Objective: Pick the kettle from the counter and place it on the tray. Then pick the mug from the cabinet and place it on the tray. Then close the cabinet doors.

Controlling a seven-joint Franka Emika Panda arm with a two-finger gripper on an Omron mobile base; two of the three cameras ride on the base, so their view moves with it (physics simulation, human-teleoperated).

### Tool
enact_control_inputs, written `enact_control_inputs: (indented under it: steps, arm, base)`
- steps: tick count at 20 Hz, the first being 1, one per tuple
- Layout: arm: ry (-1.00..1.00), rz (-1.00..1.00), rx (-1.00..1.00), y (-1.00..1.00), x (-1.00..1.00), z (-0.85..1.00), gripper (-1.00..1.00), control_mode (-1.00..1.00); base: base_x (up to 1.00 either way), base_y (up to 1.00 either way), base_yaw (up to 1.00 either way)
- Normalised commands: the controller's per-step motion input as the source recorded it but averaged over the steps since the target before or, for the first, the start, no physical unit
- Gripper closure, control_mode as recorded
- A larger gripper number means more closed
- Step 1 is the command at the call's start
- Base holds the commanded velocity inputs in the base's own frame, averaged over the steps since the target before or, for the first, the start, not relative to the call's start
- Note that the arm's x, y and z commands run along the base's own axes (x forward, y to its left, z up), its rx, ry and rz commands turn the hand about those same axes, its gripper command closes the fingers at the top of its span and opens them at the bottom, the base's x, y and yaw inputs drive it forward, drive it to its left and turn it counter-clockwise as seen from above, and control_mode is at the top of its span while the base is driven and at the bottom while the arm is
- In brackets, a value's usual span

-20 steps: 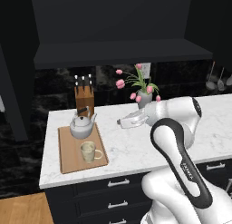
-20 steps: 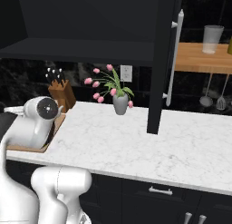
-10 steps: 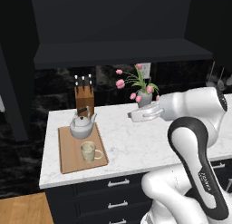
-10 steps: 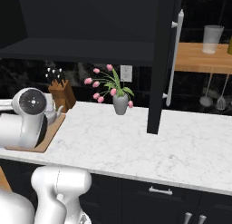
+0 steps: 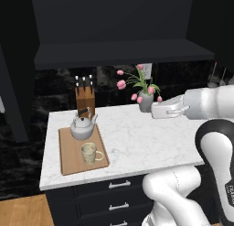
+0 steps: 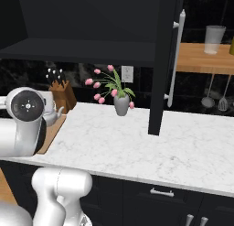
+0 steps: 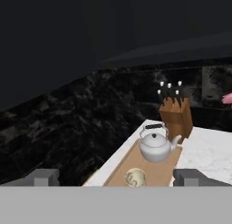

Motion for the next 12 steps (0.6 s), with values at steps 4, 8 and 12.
enact_control_inputs:
  steps: [4, 8, 12]
  arm:
    - [-0.03, -0.10, 0.05, -0.29, -0.29, 0.23, -1.00, -1.00]
    - [0.00, -0.13, 0.05, -0.32, -0.26, 0.21, -1.00, -1.00]
    - [-0.01, -0.15, 0.03, -0.29, -0.25, 0.20, -1.00, -1.00]
  base:
    - [0.00, 0.00, 0.00]
    - [0.00, 0.00, 0.00]
    - [0.00, 0.00, 0.00]
